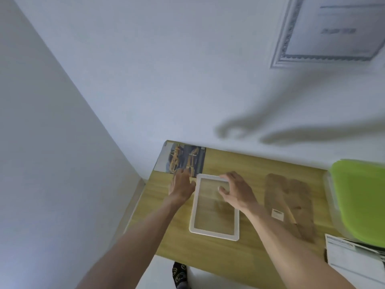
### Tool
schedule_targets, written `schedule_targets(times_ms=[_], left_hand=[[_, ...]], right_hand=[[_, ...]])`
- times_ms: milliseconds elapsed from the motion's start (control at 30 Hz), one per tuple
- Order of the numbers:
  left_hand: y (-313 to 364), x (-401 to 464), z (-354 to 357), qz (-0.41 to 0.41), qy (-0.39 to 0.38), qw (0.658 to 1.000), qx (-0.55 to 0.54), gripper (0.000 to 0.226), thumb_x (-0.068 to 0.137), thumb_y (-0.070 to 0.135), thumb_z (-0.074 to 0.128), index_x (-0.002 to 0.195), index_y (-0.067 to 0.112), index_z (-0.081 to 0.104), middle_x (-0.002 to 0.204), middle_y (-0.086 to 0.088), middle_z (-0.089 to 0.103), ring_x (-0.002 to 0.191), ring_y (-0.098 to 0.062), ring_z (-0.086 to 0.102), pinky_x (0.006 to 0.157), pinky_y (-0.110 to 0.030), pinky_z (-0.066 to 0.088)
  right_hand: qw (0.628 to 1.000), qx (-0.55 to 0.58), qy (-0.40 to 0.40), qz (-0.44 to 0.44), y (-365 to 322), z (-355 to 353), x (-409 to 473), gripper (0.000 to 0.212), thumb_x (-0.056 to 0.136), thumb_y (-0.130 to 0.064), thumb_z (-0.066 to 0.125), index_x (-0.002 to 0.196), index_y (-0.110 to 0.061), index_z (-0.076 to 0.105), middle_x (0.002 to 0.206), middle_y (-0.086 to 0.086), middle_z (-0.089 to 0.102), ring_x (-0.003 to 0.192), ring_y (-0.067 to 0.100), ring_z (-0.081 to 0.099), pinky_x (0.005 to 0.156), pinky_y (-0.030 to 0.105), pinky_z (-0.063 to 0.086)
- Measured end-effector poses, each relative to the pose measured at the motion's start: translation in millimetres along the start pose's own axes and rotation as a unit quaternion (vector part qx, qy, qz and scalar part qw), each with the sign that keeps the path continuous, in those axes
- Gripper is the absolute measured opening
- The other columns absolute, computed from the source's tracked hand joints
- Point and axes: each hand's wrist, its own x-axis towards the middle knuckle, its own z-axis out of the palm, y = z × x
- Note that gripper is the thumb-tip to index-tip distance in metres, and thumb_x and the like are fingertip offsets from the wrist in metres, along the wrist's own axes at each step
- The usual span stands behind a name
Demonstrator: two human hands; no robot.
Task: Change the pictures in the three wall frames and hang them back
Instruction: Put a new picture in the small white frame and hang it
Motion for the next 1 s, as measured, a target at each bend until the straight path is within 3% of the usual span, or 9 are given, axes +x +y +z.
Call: schedule_targets(times_ms=[167,300,467,567,633,700,833,1000], left_hand=[[-54,41,-18,0.023,-0.017,0.996,0.079,0.046,0.089,0.019,0.062,0.133,0.009,0.051,0.137,-0.009,0.048,0.125,-0.027,0.044,0.101,-0.038,0.044],[-86,71,-23,0.088,-0.029,0.988,0.122,0.045,0.088,0.015,0.059,0.132,0.009,0.05,0.139,-0.008,0.046,0.13,-0.026,0.039,0.109,-0.034,0.036],[-112,100,-21,0.149,-0.07,0.975,0.149,0.066,0.097,0.037,0.052,0.151,0.011,0.025,0.161,-0.007,0.018,0.149,-0.027,0.012,0.123,-0.039,0.009],[-129,110,-16,0.158,-0.105,0.968,0.163,0.07,0.1,0.047,0.042,0.154,0.013,0.016,0.164,-0.003,0.008,0.151,-0.023,0.004,0.124,-0.039,0.003],[-140,113,-14,0.156,-0.122,0.967,0.159,0.072,0.099,0.051,0.041,0.155,0.014,0.017,0.164,-0.001,0.01,0.151,-0.022,0.007,0.123,-0.039,0.004],[-149,116,-12,0.186,-0.098,0.962,0.173,0.069,0.096,0.049,0.048,0.151,0.012,0.031,0.16,-0.004,0.025,0.147,-0.024,0.024,0.122,-0.038,0.012],[-159,117,-15,0.26,-0.032,0.937,0.229,0.051,0.088,0.044,0.053,0.114,0.003,0.067,0.12,-0.014,0.067,0.105,-0.031,0.066,0.099,-0.043,0.048],[-168,109,-17,0.345,0.049,0.894,0.28,0.018,0.086,0.026,0.073,0.093,0.01,0.067,0.093,-0.01,0.072,0.083,-0.028,0.07,0.089,-0.047,0.054]], right_hand=[[0.999,-0.014,-0.05,-0.003,-54,39,51,0.048,0.098,-0.03,0.057,0.144,-0.018,0.047,0.15,0.001,0.045,0.136,0.021,0.044,0.107,0.034,0.042],[0.994,-0.036,-0.099,0.018,-82,65,83,0.057,0.1,-0.032,0.054,0.152,-0.017,0.035,0.162,-0.001,0.026,0.147,0.021,0.03,0.115,0.036,0.033],[0.991,-0.068,-0.114,0.033,-97,90,114,0.061,0.103,-0.032,0.048,0.156,-0.012,0.024,0.166,0.003,0.014,0.151,0.021,0.018,0.119,0.034,0.024],[0.989,-0.075,-0.121,0.042,-98,101,127,0.064,0.104,-0.032,0.046,0.158,-0.012,0.017,0.166,0.006,0.007,0.153,0.022,0.009,0.121,0.034,0.02],[0.988,-0.079,-0.128,0.045,-98,108,133,0.066,0.103,-0.033,0.047,0.158,-0.013,0.016,0.166,0.006,0.006,0.153,0.022,0.008,0.12,0.035,0.019],[0.989,-0.077,-0.122,0.044,-97,114,137,0.068,0.102,-0.034,0.05,0.158,-0.013,0.018,0.166,0.005,0.007,0.153,0.022,0.007,0.121,0.036,0.019],[0.991,-0.066,-0.112,0.031,-97,120,140,0.067,0.1,-0.033,0.053,0.157,-0.016,0.022,0.166,0.003,0.01,0.153,0.02,0.008,0.121,0.036,0.018],[0.996,-0.063,-0.07,-0.006,-104,119,137,0.058,0.095,-0.026,0.064,0.148,-0.017,0.041,0.157,0.011,0.035,0.146,0.028,0.033,0.116,0.042,0.034]])
